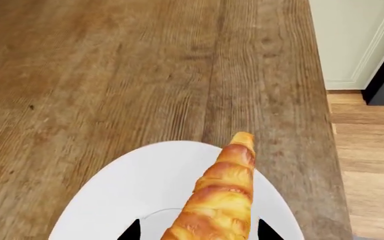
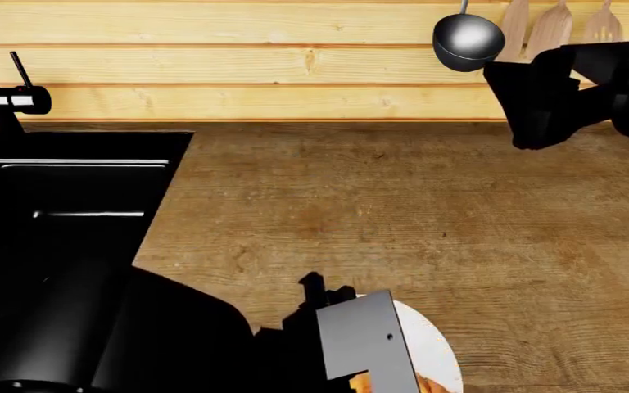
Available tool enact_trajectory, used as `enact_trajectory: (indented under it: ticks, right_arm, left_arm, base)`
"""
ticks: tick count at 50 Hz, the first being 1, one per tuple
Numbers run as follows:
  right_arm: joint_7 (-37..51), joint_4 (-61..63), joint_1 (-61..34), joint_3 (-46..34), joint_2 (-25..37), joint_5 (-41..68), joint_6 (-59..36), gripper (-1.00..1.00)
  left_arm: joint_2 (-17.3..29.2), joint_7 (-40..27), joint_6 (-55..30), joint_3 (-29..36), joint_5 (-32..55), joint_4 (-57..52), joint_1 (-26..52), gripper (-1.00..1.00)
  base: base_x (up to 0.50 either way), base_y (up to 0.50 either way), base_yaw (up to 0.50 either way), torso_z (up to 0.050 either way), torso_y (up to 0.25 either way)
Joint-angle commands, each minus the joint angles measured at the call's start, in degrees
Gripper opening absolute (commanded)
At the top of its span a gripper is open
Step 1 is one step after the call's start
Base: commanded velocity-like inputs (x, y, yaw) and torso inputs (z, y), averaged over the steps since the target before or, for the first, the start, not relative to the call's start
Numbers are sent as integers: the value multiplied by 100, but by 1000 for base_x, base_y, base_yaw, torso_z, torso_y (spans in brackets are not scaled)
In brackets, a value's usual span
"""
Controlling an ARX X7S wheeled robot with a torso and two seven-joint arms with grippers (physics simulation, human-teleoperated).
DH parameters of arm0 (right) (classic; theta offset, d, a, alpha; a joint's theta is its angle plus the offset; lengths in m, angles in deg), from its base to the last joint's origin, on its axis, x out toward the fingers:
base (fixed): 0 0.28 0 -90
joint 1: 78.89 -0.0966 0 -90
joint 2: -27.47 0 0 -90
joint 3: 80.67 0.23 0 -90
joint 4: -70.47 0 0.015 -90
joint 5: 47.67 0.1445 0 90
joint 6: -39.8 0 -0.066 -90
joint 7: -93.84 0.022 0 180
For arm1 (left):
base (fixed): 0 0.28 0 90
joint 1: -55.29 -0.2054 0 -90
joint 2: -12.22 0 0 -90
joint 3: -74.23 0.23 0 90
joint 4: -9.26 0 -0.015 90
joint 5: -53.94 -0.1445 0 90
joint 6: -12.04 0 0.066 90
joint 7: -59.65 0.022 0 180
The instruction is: Place the pastries on the plates.
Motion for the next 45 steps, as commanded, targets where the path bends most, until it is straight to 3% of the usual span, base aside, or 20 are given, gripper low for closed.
enact_trajectory:
  ticks: [1, 25, 32, 39, 45]
  right_arm:
    - [20, -22, -12, -33, 11, 54, 13, 100]
    - [33, -34, -10, -71, 34, 112, 79, 100]
    - [-18, -6, 10, -57, 40, 69, 122, 100]
    - [-27, -7, 27, -51, 44, 89, 160, 100]
    - [-39, 22, 31, -54, 52, 37, 183, 100]
  left_arm:
    - [14, 61, 87, 151, -173, -12, -48, 100]
    - [59, -378, 161, -161, 639, 4, 412, 100]
    - [262, -358, 352, -647, 1150, 242, 910, 100]
    - [387, -861, 571, -856, 1469, 477, 1029, 100]
    - [703, -557, 623, -999, 952, 626, 1038, 100]
  base:
    - [0, 0, 0, 0, 0]
    - [0, 0, 0, 0, 0]
    - [0, 0, 0, 0, 0]
    - [0, 0, 0, 0, 0]
    - [0, 0, 0, 0, 0]
